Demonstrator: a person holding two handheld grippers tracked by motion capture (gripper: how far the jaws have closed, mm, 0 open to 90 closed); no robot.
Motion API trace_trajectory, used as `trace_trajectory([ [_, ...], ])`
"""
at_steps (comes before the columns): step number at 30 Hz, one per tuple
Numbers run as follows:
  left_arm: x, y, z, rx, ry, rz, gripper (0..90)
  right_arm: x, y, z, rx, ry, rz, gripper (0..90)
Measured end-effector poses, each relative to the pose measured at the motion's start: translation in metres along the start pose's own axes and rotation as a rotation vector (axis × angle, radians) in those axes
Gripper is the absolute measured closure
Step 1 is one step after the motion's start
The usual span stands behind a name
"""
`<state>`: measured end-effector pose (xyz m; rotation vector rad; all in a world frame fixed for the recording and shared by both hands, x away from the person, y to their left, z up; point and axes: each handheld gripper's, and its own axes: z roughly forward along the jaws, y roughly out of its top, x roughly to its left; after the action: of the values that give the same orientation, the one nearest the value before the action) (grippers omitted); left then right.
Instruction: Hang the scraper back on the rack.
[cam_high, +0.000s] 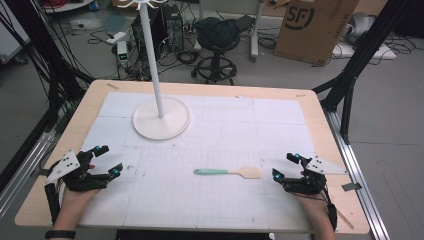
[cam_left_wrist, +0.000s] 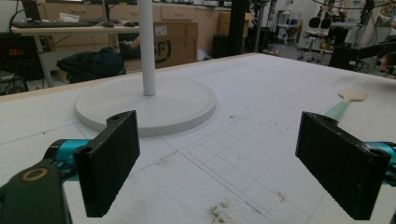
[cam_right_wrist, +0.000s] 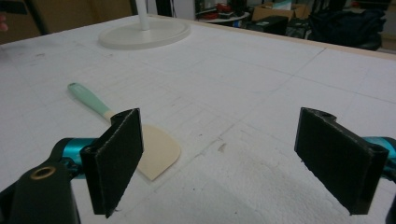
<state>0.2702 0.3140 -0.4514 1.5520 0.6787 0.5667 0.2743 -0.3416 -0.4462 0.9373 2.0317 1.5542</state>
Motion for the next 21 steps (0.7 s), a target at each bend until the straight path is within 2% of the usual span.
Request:
trace_trajectory([
  [2,0.000,0.000,0.000,0.000,0.002,-0.005,14.2,0.000,0.002,0.003,0.001,0.037,-0.011,14.3],
  [5,0.001,0.000,0.000,0.000,0.001,-0.008,14.2,0.001,0.006,0.008,0.023,0.061,-0.036,14.3],
  [9,0.001,0.000,0.000,0.002,0.003,-0.007,14.2,0.005,0.014,0.021,0.084,0.149,-0.060,14.4],
  [10,0.001,0.000,0.000,0.001,0.004,-0.009,14.2,0.010,0.019,0.027,0.110,0.187,-0.083,14.5],
  [14,0.000,0.000,0.001,0.002,0.005,-0.008,14.2,0.015,0.024,0.038,0.141,0.233,-0.110,14.6],
  [16,0.000,0.000,0.001,0.004,0.005,-0.009,14.3,0.019,0.027,0.047,0.160,0.264,-0.124,14.7],
  [17,0.000,0.000,0.001,0.004,0.005,-0.009,14.3,0.023,0.031,0.058,0.185,0.286,-0.138,14.8],
  [18,0.000,0.000,0.001,0.004,0.006,-0.009,14.3,0.023,0.031,0.058,0.185,0.286,-0.138,14.8],
  [21,0.001,0.000,0.001,0.004,0.005,-0.009,14.3,0.029,0.034,0.072,0.222,0.314,-0.166,14.7],
])
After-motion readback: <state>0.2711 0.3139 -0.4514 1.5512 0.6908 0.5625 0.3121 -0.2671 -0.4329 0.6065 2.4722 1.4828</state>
